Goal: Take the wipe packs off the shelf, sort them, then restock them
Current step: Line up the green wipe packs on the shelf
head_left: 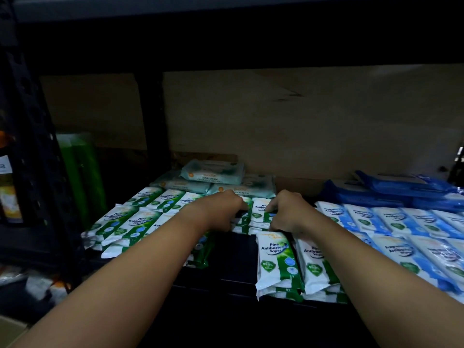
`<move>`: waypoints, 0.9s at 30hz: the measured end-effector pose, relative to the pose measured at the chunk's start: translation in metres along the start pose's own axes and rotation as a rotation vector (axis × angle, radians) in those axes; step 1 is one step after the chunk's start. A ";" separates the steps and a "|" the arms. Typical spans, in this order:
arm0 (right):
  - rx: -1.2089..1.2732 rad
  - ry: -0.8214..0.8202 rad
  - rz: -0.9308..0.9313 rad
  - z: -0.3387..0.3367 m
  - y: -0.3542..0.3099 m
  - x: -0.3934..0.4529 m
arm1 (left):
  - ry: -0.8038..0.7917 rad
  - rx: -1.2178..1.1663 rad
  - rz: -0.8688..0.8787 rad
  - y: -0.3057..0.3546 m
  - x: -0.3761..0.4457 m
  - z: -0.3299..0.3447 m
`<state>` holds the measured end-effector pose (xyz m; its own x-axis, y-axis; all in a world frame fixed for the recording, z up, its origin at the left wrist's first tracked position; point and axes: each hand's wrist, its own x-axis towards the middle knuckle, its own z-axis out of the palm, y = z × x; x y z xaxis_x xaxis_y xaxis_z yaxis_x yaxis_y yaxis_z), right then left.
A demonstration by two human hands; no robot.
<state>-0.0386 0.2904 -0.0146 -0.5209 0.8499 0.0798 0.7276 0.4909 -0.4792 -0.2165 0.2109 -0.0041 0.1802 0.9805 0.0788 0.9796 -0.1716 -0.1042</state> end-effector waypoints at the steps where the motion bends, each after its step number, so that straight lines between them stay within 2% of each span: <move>1: -0.016 0.005 -0.006 -0.001 -0.001 -0.001 | 0.007 0.008 0.002 0.001 0.001 0.000; 5: -0.103 0.003 -0.050 -0.002 -0.004 -0.005 | 0.027 0.064 0.015 0.002 0.002 0.004; 10: -0.099 0.007 -0.070 -0.002 -0.003 -0.007 | 0.045 0.119 0.006 0.005 0.001 0.007; 17: -0.007 -0.073 -0.086 -0.014 0.005 -0.018 | -0.027 -0.041 -0.089 0.010 0.000 0.007; 19: -0.008 -0.052 -0.083 -0.017 0.008 -0.022 | 0.035 -0.095 -0.074 0.019 -0.005 0.005; 21: -0.047 -0.021 -0.105 -0.022 0.012 -0.029 | 0.220 -0.149 -0.013 0.032 -0.010 0.005; 23: -0.089 -0.001 -0.148 -0.029 0.014 -0.040 | 0.326 -0.239 0.008 0.046 -0.014 0.006; 25: -0.089 -0.012 -0.177 -0.040 0.015 -0.056 | 0.328 -0.410 0.004 0.060 -0.022 0.006; 27: -0.071 -0.094 -0.181 -0.051 0.018 -0.072 | 0.234 -0.544 0.028 0.073 -0.033 0.001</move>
<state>0.0349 0.2481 0.0158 -0.6831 0.7265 0.0750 0.6463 0.6491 -0.4011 -0.1509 0.1659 -0.0153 0.1614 0.9382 0.3061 0.8679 -0.2826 0.4085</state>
